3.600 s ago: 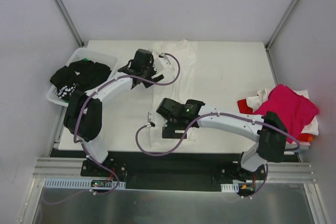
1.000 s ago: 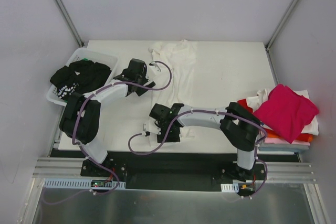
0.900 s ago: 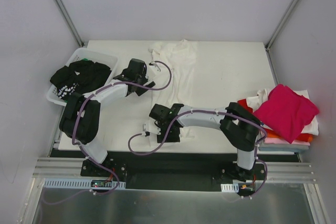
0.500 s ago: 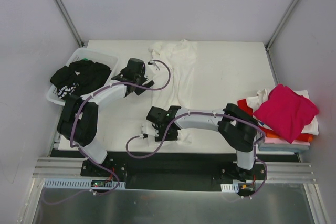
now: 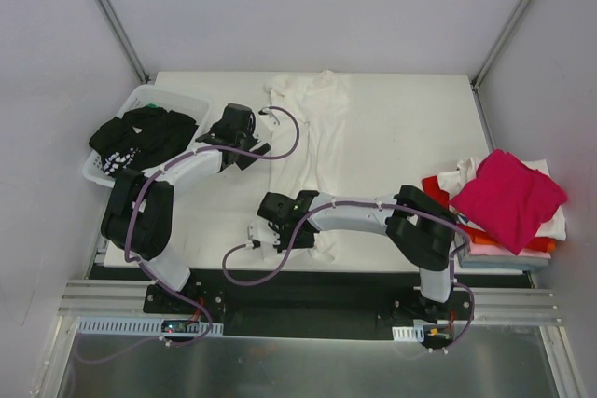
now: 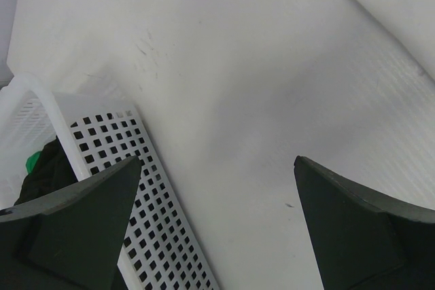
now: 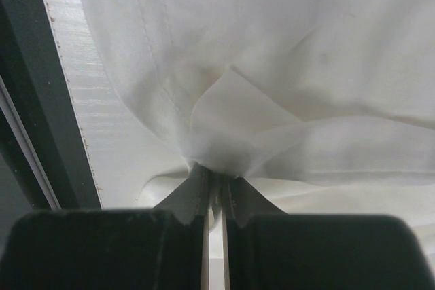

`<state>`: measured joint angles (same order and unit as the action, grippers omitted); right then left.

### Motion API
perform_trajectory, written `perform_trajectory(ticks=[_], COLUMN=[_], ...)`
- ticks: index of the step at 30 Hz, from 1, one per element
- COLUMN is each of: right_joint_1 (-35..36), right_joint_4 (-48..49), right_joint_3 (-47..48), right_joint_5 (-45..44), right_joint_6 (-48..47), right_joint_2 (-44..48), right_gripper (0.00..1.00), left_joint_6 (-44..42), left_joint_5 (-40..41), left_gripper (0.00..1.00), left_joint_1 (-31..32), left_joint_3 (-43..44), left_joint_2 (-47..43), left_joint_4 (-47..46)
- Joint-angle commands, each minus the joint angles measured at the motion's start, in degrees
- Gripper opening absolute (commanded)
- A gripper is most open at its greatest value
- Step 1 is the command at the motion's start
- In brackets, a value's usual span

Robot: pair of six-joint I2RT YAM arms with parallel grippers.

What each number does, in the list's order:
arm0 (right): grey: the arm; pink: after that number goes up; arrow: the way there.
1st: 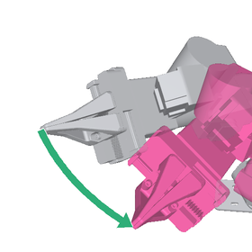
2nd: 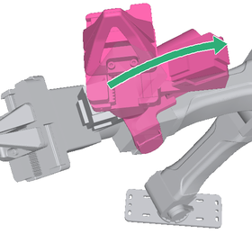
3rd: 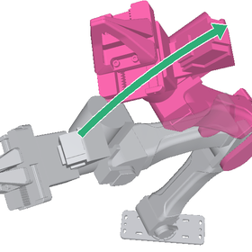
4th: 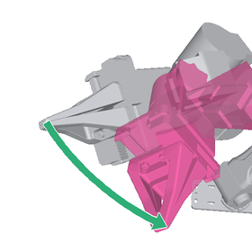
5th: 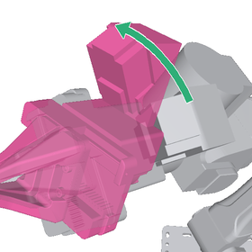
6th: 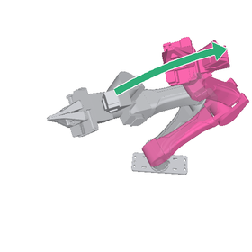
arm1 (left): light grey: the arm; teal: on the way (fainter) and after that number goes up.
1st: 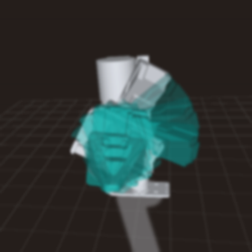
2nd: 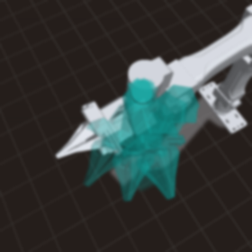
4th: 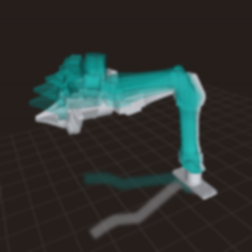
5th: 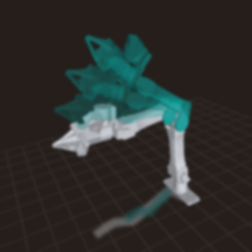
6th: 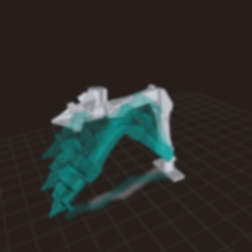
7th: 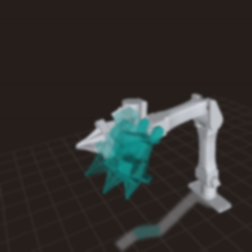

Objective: Fold and stack the t-shirts
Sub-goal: Grab the bottom of the folded rectangular tshirt with right arm, then fold the folded rectangular tshirt in 1/3 of the way

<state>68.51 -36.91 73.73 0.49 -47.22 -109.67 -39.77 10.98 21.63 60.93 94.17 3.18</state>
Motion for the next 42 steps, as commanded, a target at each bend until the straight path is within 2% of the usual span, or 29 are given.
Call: perform_trajectory(ticks=[1, 9, 16, 22, 29, 42], right_joint_1=[2.1, 5.2, 8.7, 8.7, 8.1, 4.4], right_joint_4=[-3.8, -7.1, -8.1, -8.5, -7.4, -11.3], right_joint_3=[-0.9, 1.9, 2.4, 3.6, 5.3, 12.7], right_joint_5=[5.2, 2.1, 1.4, -0.1, -10.2, -17.2], right_joint_6=[1.1, 3.0, 4.2, 4.1, 3.5, 3.2], right_joint_2=[-1.3, 3.8, 4.8, 5.0, 6.8, 9.0], right_gripper=[0.01, 0.01, 0.01, 0.01, 0.01, 0.01], left_joint_6=[1.0, 2.7, 2.7, 2.9, 3.9, 3.6], left_joint_5=[-0.2, -1.3, -1.7, -1.7, -1.9, -1.1], left_gripper=[0.96, 0.96, 0.96, 0.96, 0.96, 0.96], left_joint_1=[-0.6, -0.7, -0.8, -0.7, -0.7, -0.8], left_joint_3=[-1.0, -2.2, -3.0, -4.2, -6.1, -6.8], left_joint_2=[-2.9, -2.5, -3.7, -4.8, -4.6, -1.4], left_joint_4=[-1.3, -1.9, -2.1, -2.1, -3.1, -6.1])
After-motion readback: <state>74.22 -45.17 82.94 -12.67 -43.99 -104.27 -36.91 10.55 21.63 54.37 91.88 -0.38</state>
